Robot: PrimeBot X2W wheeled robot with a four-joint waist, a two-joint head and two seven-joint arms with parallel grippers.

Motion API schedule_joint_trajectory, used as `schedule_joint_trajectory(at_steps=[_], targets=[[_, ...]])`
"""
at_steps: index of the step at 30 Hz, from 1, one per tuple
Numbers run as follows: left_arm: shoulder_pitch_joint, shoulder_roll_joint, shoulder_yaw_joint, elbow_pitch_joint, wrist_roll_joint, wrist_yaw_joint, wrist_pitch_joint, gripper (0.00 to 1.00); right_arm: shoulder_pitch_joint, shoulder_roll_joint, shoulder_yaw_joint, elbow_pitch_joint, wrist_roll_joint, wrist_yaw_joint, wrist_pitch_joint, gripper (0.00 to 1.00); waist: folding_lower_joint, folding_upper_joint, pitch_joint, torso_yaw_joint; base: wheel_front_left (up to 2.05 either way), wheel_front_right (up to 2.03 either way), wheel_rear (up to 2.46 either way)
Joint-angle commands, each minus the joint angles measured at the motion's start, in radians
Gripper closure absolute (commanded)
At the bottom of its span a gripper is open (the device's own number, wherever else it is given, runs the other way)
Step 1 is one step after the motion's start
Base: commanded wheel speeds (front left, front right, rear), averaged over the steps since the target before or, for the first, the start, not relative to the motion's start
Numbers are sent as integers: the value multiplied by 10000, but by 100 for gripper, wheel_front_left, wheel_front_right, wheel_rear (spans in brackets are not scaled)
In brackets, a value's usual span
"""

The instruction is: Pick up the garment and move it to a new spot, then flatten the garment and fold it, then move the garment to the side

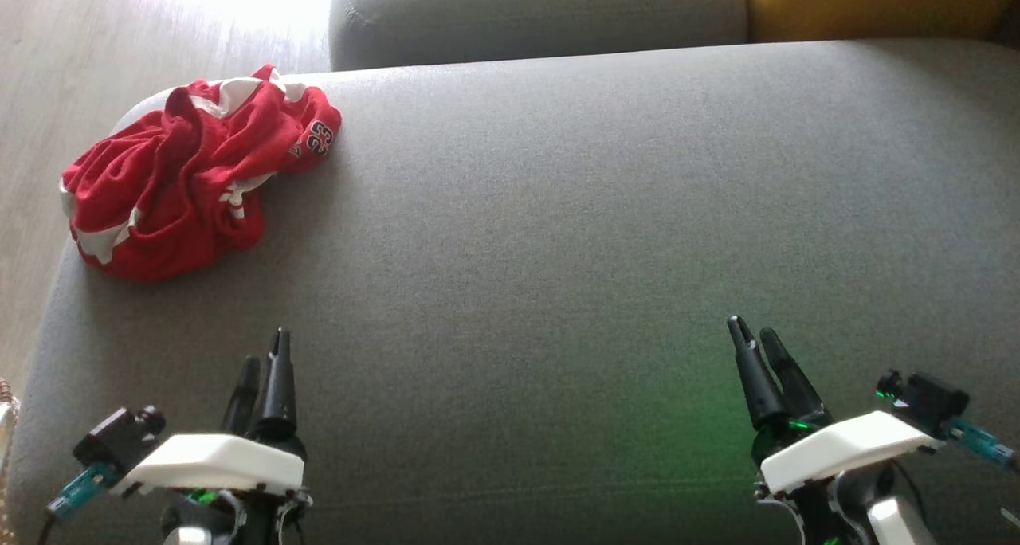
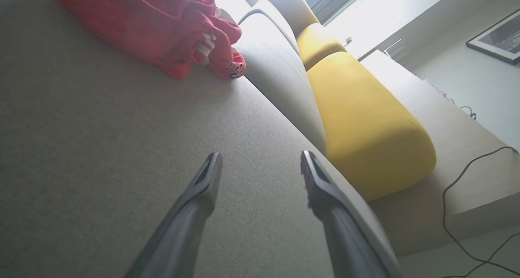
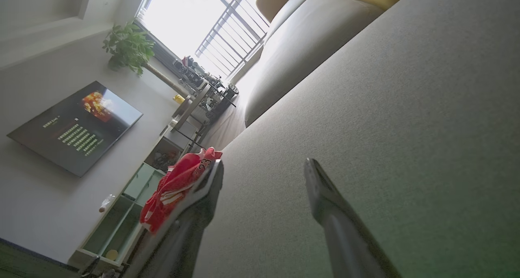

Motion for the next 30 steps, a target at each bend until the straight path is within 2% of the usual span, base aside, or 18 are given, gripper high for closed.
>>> schedule_joint_trajectory(at_steps=[1,7,30], targets=[[-500,122,46,-485,411,65,-150,0,-552,-85,176,-446,-402,-1,-146,0,0,0,-9,2,0,0,0],[-509,131,-23,-711,1056,191,-297,0,-530,-90,223,-613,-746,-1,-294,0,0,0,-22,8,0,0,0],[-518,207,-393,-1572,4087,675,-969,0,-707,-115,824,-1113,-3752,-1,-974,0,0,0,-84,-38,0,0,0]])
